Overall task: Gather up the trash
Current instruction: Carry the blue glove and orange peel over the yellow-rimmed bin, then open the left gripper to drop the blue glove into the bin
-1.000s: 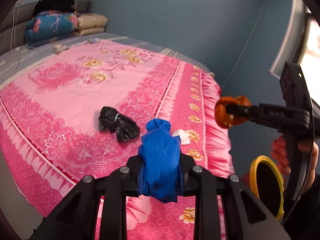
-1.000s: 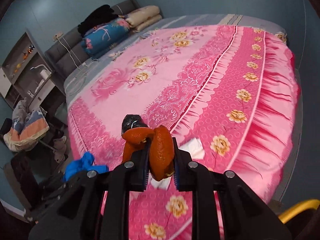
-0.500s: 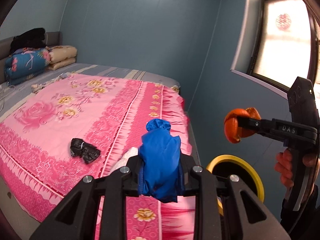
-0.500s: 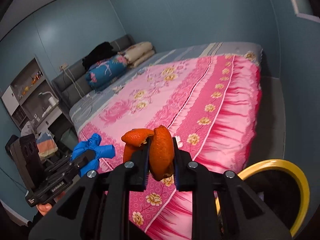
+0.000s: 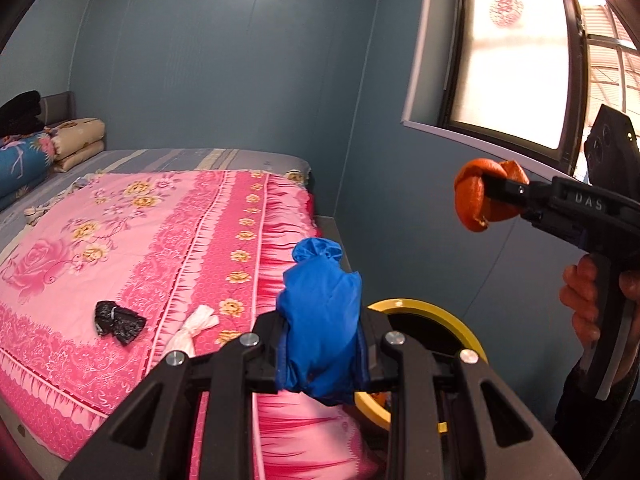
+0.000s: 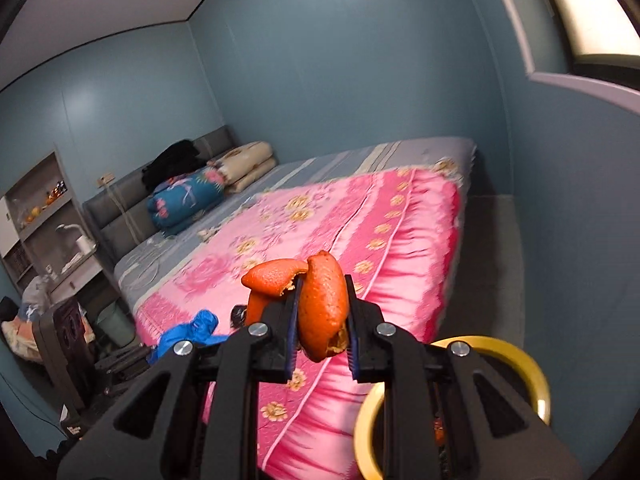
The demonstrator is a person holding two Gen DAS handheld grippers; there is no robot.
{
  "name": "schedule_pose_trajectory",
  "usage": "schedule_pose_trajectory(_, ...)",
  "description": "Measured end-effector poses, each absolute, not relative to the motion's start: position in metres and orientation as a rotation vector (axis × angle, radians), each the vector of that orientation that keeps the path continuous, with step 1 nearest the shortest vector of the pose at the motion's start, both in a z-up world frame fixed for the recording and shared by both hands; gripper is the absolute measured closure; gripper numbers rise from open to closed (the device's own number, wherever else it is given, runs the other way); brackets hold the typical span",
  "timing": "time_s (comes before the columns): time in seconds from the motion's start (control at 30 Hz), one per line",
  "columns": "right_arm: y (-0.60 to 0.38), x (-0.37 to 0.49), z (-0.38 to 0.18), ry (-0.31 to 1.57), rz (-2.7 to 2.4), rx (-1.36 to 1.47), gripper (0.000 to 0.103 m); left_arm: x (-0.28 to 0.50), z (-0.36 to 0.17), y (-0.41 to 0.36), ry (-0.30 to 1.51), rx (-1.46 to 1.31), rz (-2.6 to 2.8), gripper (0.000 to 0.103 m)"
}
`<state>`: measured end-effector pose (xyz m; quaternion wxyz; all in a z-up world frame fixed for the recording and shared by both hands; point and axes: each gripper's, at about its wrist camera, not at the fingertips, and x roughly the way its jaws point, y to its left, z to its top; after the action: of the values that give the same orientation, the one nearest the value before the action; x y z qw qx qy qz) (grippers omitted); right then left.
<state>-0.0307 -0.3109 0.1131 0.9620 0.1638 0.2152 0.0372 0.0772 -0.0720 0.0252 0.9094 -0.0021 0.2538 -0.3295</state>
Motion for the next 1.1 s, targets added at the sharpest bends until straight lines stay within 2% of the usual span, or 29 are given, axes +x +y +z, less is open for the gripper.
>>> schedule_pose_trajectory(0.43,-0.367,-0.084,0.121,0.339,-0.109,0.339,0.084,0.058,0.025,-0.142,0.532,0.068,-0.784,0.08)
schedule_pose_trajectory(1.1,-0.421,-0.08,0.094,0.363,-0.262,0.38,0.083,0.071,-0.025,-0.225,0.682,0.157,-0.884,0.079)
